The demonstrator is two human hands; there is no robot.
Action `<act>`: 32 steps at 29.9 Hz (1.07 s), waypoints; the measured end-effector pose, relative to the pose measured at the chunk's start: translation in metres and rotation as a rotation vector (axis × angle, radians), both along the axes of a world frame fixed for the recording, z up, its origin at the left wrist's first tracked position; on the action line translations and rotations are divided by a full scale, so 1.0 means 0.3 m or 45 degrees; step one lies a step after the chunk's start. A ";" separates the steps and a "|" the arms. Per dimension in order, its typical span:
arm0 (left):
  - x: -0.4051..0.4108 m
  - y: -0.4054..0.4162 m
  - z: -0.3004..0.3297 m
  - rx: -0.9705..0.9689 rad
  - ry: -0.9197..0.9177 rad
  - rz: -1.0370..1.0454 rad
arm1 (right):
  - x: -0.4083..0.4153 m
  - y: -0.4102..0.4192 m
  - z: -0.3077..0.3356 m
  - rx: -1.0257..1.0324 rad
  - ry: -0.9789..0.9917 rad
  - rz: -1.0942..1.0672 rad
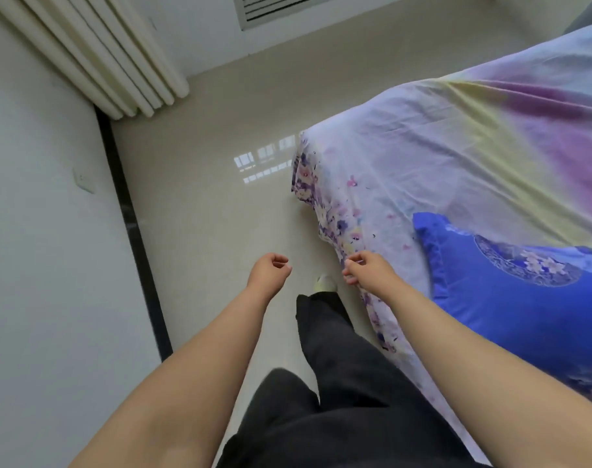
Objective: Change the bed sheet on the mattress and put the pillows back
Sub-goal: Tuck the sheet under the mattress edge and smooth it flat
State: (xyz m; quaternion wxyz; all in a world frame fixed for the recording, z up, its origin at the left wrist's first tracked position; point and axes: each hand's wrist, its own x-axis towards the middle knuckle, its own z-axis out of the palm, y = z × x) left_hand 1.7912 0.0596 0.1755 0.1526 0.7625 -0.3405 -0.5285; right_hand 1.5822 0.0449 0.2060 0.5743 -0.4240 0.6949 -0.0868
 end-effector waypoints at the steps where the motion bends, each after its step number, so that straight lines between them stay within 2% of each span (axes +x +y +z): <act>1: -0.001 -0.077 -0.009 0.014 0.006 0.004 | 0.002 -0.082 -0.007 0.012 0.012 0.014; 5: 0.013 -0.361 -0.054 0.048 -0.004 0.006 | 0.018 -0.394 -0.017 0.002 0.069 0.029; 9: 0.047 -0.612 -0.133 0.050 -0.109 -0.107 | 0.054 -0.631 -0.070 0.019 0.084 -0.039; 16: 0.136 -1.056 -0.376 0.109 -0.142 -0.296 | 0.203 -0.995 -0.323 0.046 0.202 -0.067; 19: 0.196 -1.233 -0.487 0.137 -0.147 -0.430 | 0.305 -1.148 -0.433 0.010 0.402 0.034; 22: 0.245 -1.385 -0.588 0.132 -0.134 -0.497 | 0.415 -1.319 -0.521 -0.135 0.729 0.296; 24: 0.266 -1.453 -0.643 0.164 -0.100 -0.507 | 0.475 -1.434 -0.579 -0.271 0.848 0.445; 27: 0.263 -1.517 -0.724 0.257 -0.021 -0.439 | 0.517 -1.594 -0.672 -0.338 0.932 0.665; 32: 0.176 -1.653 -0.846 0.615 0.305 0.006 | 0.526 -1.833 -0.850 -0.216 1.042 0.892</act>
